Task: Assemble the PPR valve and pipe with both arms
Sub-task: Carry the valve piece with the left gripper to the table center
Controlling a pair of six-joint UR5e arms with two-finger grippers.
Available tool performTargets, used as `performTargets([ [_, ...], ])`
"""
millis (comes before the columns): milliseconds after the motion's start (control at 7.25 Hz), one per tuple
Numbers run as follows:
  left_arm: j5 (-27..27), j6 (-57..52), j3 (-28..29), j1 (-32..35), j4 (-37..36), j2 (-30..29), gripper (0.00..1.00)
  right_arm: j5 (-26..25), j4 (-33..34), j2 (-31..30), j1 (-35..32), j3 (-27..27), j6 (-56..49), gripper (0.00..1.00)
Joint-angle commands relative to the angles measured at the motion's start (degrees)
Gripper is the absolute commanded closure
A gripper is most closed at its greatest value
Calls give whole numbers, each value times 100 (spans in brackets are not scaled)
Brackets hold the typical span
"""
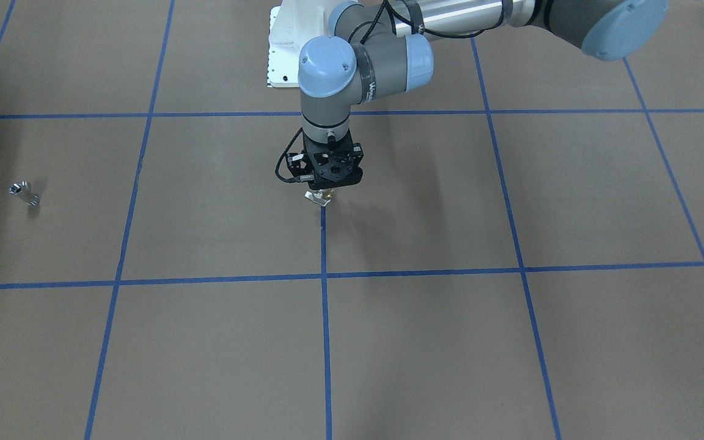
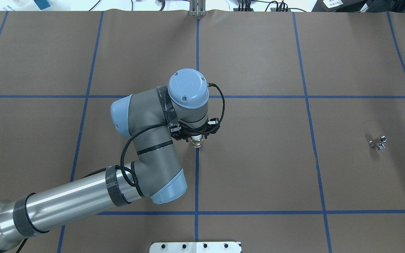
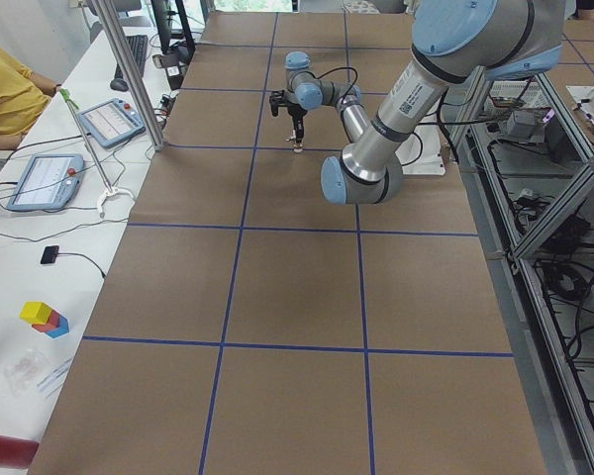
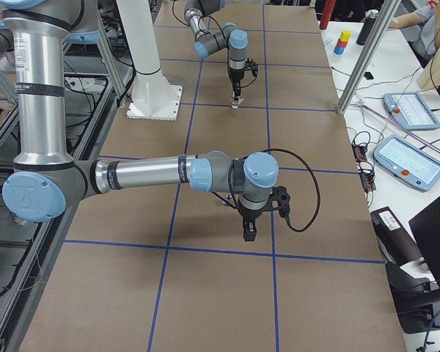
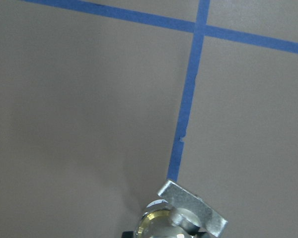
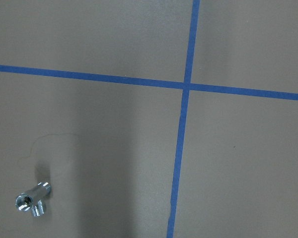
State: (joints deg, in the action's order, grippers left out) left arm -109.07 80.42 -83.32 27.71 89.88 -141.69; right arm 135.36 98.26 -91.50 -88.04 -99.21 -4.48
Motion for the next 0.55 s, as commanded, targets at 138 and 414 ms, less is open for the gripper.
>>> performTargets([
  [138,0,-8,-157,-29,-32,-43,1,0,0,0,7,7,0,0],
  [414,-17,-8,-831,58,-241,10,1,0,0,0,41,-28,9,0],
])
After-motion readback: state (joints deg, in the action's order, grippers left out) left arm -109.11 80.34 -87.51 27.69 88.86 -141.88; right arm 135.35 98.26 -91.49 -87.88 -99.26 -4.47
